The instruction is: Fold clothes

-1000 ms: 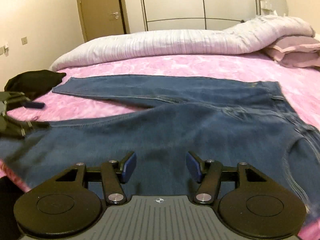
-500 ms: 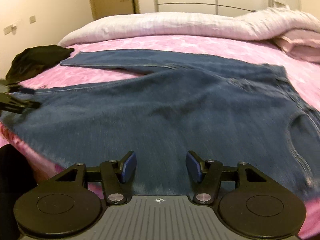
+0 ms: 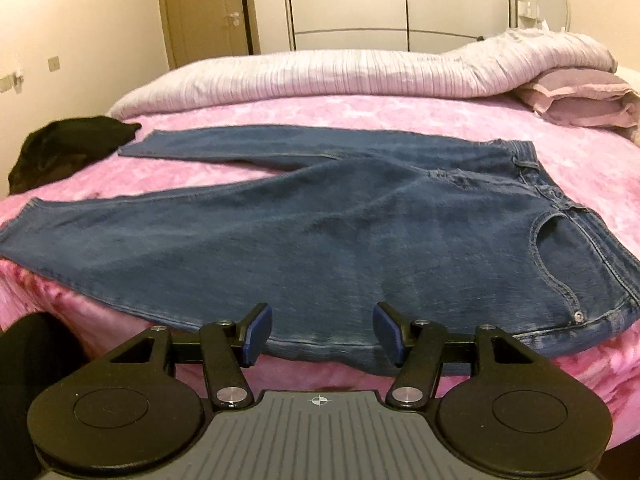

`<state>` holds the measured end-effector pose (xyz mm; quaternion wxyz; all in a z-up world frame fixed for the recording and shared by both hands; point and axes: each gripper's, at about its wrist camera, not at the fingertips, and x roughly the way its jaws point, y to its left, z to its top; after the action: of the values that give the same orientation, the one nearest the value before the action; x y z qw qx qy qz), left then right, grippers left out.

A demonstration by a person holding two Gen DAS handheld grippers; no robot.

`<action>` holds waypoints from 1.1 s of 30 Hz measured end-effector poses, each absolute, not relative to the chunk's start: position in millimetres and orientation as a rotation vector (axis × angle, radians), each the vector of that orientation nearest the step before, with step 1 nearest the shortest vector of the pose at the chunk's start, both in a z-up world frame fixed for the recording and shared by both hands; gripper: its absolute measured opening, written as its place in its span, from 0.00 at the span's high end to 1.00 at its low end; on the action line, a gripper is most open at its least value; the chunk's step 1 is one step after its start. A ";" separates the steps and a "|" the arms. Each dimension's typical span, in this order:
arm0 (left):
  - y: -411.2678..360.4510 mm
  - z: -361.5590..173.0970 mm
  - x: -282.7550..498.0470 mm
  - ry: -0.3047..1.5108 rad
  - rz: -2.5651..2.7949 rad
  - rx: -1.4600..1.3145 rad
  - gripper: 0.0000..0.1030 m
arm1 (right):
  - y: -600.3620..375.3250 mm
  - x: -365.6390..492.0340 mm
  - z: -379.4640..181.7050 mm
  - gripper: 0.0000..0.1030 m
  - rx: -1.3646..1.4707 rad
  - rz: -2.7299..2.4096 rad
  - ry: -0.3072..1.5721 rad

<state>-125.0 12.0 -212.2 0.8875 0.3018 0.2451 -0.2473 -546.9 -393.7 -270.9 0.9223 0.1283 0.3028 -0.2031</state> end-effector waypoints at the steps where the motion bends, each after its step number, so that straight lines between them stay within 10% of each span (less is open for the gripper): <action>1: 10.5 -209.2 -132.7 0.485 -0.538 0.634 0.39 | -392.0 -546.5 -270.6 0.42 0.270 -0.418 0.615; 33: -44.6 -219.7 -193.8 0.387 -0.645 0.683 0.39 | -410.5 -578.8 -264.8 0.31 0.300 -0.703 0.725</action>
<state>-193.8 -44.6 -219.7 0.8737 0.3270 0.1853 -0.3088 -578.8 -410.5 -264.8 0.8644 0.1433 0.3461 -0.3355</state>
